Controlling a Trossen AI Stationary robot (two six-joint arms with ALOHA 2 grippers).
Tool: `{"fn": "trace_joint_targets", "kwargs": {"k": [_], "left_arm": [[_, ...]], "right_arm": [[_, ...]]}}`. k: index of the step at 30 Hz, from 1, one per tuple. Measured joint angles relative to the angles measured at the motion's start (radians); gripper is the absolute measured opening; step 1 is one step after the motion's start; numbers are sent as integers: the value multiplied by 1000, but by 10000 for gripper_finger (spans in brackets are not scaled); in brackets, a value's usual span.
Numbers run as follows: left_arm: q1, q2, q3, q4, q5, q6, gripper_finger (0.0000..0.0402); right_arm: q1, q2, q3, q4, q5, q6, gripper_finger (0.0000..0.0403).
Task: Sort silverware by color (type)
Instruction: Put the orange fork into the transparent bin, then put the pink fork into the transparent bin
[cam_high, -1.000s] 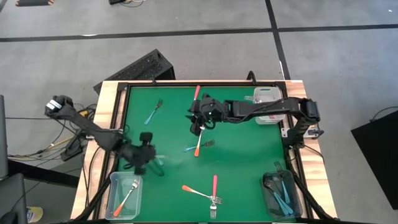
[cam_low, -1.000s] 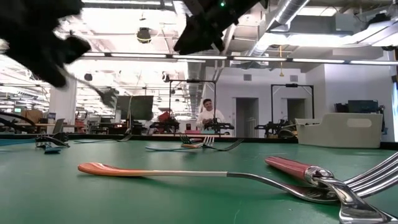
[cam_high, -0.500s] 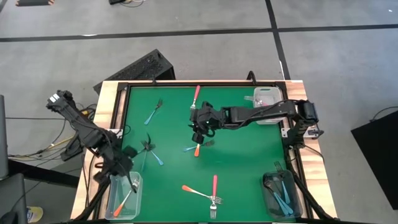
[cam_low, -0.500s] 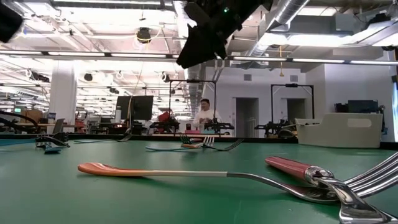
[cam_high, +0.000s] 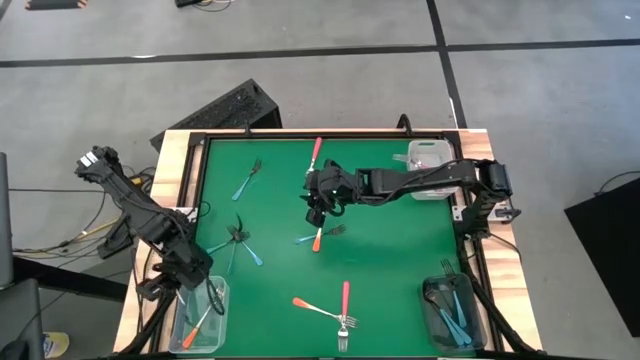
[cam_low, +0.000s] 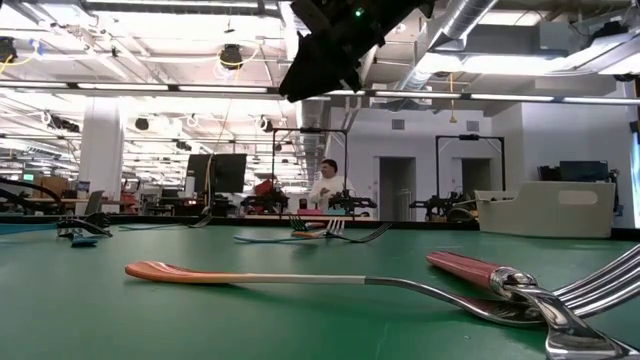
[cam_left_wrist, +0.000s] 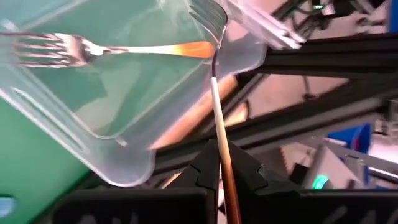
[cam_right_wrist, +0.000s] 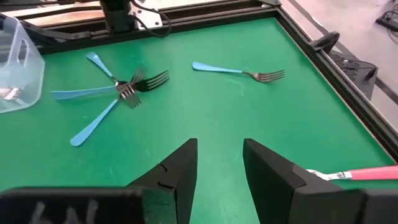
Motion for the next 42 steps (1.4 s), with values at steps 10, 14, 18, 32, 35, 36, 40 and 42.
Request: {"fn": "trace_joint_targets", "kwargs": {"k": [10,14,18,32,35,36,40,42], "left_arm": [[0,192,0,1,-11,36,0],[0,226,-1,-5,3,51,0],[15,225,-1,-5,-27,50,0],[55,214,-1,6,-224,-143,105],[56,198,-1,-49,-149,-125,140],[56,190,-1,-79,-116,-112,149],[55,121,-1,-79,-123,-98,164],[56,66,-1,-20,-203,-81,163]], "right_arm": [[9,0,0,-21,-1,-1,155],[20,0,0,-55,-2,-3,155],[18,0,0,-68,-2,-16,155],[32,0,0,-81,-2,-22,155],[28,0,0,-82,-1,-26,155],[24,0,0,-84,0,-26,155],[5,0,0,-157,1,48,155],[-6,0,0,-251,1,112,155]]}}
